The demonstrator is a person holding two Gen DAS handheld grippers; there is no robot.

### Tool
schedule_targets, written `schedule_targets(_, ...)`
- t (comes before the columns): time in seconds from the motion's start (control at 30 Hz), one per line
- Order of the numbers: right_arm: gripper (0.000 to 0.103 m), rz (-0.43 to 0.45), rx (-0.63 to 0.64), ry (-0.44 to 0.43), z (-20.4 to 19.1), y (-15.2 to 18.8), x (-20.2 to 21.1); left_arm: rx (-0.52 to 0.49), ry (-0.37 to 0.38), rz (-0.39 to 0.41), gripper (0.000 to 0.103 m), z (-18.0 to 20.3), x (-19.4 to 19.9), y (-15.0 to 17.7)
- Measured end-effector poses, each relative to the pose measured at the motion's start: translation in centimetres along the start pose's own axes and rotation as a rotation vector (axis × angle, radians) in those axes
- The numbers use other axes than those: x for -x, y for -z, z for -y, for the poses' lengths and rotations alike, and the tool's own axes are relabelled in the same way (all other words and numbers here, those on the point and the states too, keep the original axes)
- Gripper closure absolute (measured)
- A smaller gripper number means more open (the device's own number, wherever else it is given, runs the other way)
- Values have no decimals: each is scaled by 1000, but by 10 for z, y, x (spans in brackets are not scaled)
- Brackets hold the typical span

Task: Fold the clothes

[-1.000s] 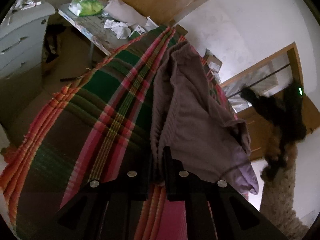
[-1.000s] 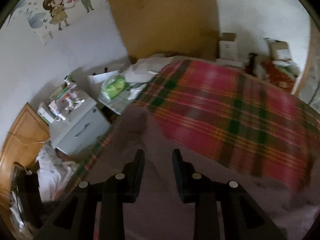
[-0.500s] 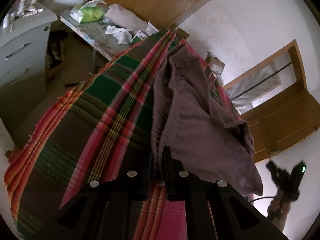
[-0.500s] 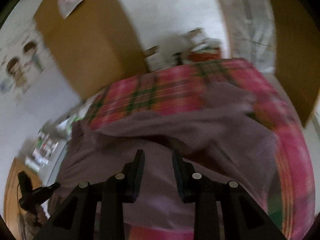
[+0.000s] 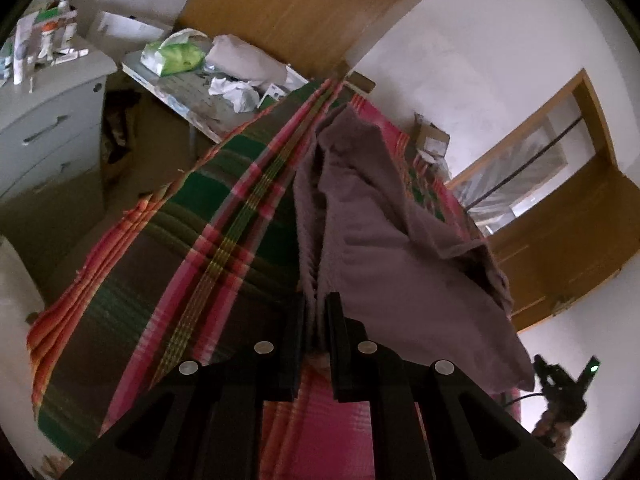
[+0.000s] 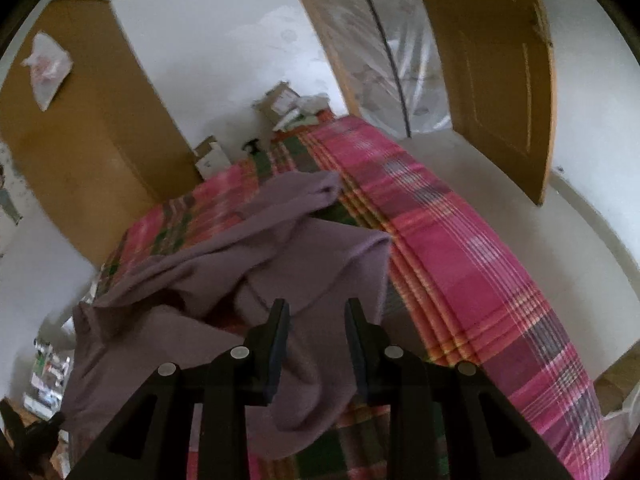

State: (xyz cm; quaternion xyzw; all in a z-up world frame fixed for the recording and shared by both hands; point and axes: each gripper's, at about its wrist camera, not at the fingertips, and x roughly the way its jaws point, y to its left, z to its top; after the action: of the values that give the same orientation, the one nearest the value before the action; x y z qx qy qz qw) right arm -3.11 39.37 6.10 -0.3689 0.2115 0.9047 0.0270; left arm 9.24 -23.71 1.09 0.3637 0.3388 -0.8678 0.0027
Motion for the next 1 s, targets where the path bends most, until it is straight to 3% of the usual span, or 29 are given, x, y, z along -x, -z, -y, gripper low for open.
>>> schedule_targets(0.13,63,-48,-53,-7,24,3,-20,-36,-2,-8,88,13,3,3)
schedule_targets(0.27,62,-93,-67,20,37,2,-39,-104,46,-50,86,39,-12,12)
schedule_targets(0.6,61,-112,-6,-5,25,-19,-68,-170,144,-244,85,90,-77,35)
schedule_targets(0.7,61,-114,0,-22,20,-23,-75,-200,144,-281,84,104,-91,44)
schedule_targets(0.73,64,-114,-1,-31,20,-23,-76,-210,147,-294,84,107,-95,47)
schedule_targets(0.8,82,-116,5,-37,19,-22,-76,-234,130,-303,84,114,-102,50)
schedule_targets(0.87,93,-119,13,-44,19,-21,-76,-282,109,-294,85,123,-106,55)
schedule_targets(0.93,96,-117,2,-55,22,-20,-76,-388,102,-277,84,138,-104,61)
schedule_targets(1.0,98,-112,-10,-60,24,-19,-75,-453,104,-297,75,149,-104,68)
